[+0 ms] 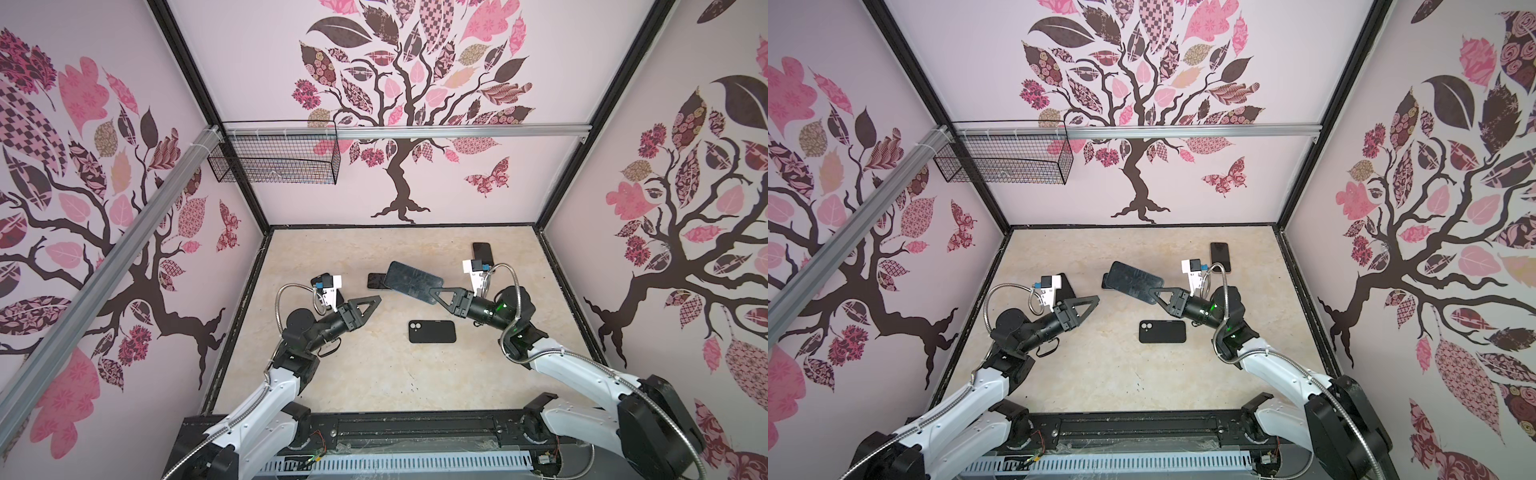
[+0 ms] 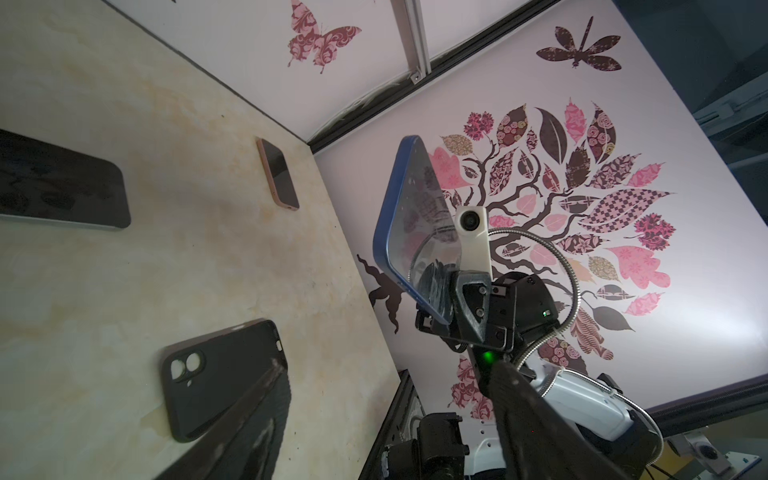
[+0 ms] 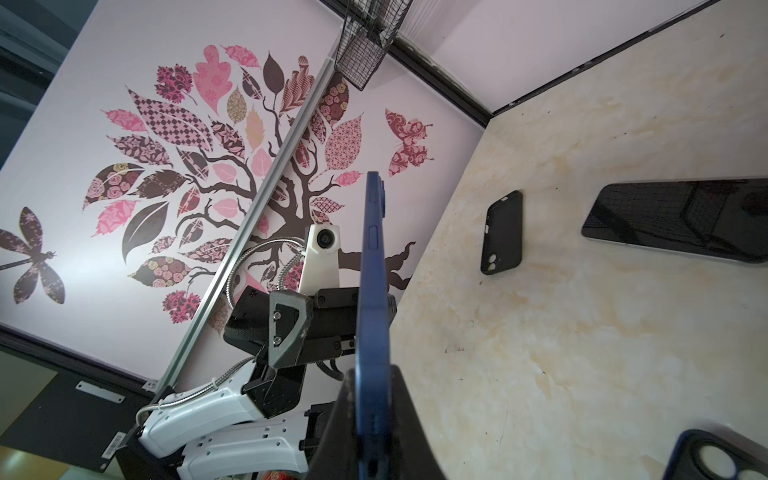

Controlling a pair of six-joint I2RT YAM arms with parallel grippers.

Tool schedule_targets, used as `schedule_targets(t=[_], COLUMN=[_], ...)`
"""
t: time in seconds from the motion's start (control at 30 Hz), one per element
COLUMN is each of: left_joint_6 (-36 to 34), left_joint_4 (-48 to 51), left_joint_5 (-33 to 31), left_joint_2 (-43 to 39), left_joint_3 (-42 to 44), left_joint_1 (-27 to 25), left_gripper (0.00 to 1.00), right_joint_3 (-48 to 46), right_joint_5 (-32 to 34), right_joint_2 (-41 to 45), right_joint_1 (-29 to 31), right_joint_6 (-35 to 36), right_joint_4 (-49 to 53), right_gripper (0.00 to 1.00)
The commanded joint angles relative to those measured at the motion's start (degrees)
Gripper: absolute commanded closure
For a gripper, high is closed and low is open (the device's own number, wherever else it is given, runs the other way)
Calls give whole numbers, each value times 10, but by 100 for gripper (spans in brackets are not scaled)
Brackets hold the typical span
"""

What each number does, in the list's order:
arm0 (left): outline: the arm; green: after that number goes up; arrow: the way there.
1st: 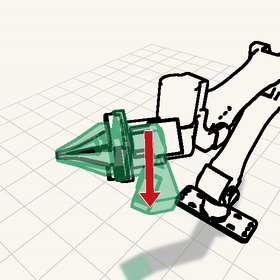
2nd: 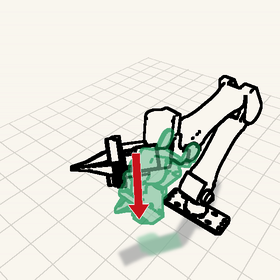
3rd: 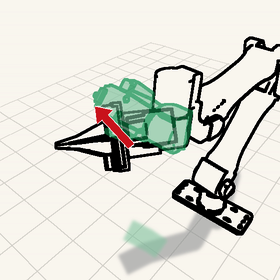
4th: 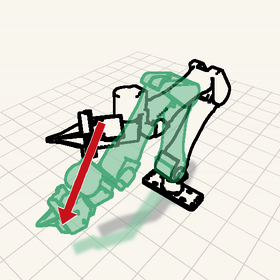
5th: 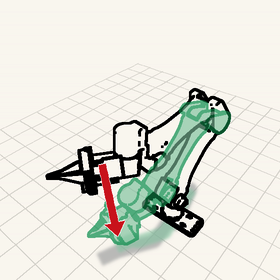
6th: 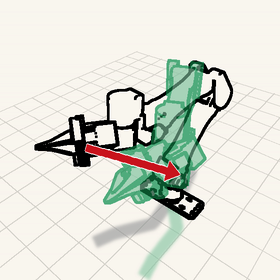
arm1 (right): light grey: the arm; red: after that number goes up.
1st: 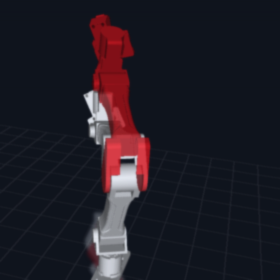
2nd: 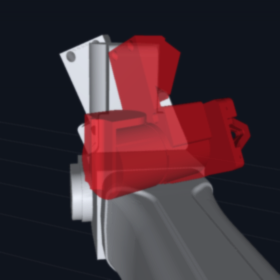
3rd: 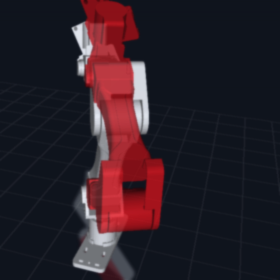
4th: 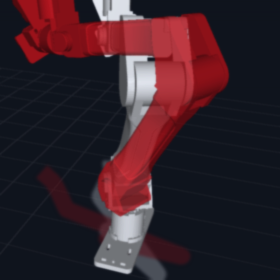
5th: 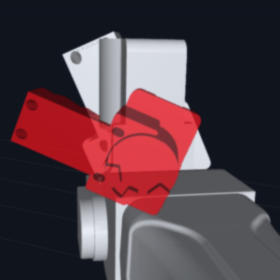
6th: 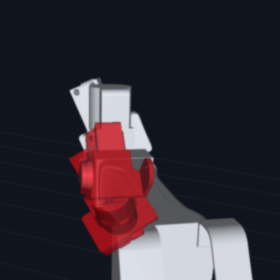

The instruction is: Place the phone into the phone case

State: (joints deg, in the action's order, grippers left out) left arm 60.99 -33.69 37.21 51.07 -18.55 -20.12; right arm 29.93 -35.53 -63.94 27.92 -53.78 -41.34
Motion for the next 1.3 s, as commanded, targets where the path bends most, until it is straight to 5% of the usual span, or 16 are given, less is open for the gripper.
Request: schedule_targets(t=[0.0, 0.37, 0.57, 0.77, 1.27], left_joint_6=[-70, -249, -282, -299, -327], left_joint_4=[117, 460, 509, 521, 499], left_joint_5=[7, -54, -112, -140, -135], left_joint_2=[-16, 29, 89, 131, 169], left_joint_3=[-38, -139, -172, -200, -202], left_joint_1=[3, 2, -45, -84, -87], left_gripper=[19, 18, 12, 9, 11], right_joint_3=[38, 72, 86, 92, 135], right_joint_5=[16, -10, -40, -142, -110], right_joint_2=[34, 78, 60, 9, -97], right_joint_1=[-14, -120, -132, -132, -133], right_joint_6=[65, 192, 266, 281, 343], right_joint_4=[111, 375, 495, 518, 592], right_gripper=[100, 100, 100, 100, 100])
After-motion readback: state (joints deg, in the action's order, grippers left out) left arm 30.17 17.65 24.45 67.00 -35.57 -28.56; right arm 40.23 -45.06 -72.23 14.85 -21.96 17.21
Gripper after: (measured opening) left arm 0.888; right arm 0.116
